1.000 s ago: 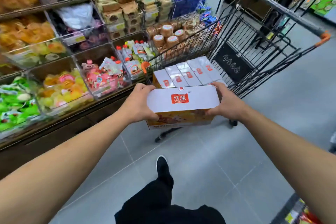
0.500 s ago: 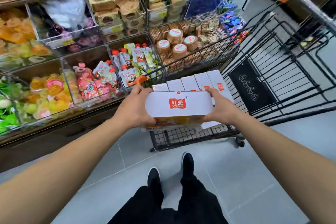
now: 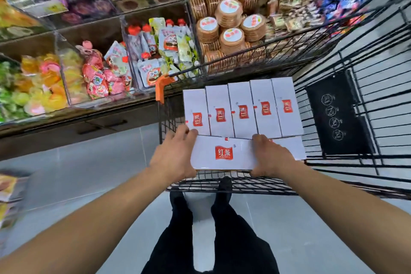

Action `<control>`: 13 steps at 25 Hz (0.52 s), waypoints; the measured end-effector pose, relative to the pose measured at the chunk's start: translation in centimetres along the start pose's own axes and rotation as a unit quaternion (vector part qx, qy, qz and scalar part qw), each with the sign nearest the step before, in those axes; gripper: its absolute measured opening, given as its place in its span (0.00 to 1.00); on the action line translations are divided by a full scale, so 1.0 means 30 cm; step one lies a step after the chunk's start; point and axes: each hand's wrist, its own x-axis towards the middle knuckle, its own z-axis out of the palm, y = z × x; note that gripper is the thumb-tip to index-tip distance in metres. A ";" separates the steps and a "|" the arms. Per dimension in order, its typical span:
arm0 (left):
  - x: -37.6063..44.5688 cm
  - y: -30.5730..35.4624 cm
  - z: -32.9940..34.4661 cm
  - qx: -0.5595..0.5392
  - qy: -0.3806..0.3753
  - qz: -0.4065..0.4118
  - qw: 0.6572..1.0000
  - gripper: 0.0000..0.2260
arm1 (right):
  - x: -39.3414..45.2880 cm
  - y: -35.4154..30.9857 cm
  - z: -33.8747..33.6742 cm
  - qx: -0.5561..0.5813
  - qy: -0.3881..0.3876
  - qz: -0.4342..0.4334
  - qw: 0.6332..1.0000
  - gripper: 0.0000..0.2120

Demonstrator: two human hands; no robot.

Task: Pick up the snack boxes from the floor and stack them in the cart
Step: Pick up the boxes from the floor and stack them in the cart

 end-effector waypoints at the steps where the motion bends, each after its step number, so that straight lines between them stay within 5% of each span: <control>1: 0.005 0.015 0.003 0.002 -0.005 -0.006 1.000 0.41 | 0.015 0.015 0.005 -0.017 -0.005 -0.008 1.000 0.40; 13: -0.001 0.010 0.161 0.034 -0.031 -0.051 0.998 0.40 | 0.095 0.025 0.058 -0.072 0.006 -0.043 0.996 0.39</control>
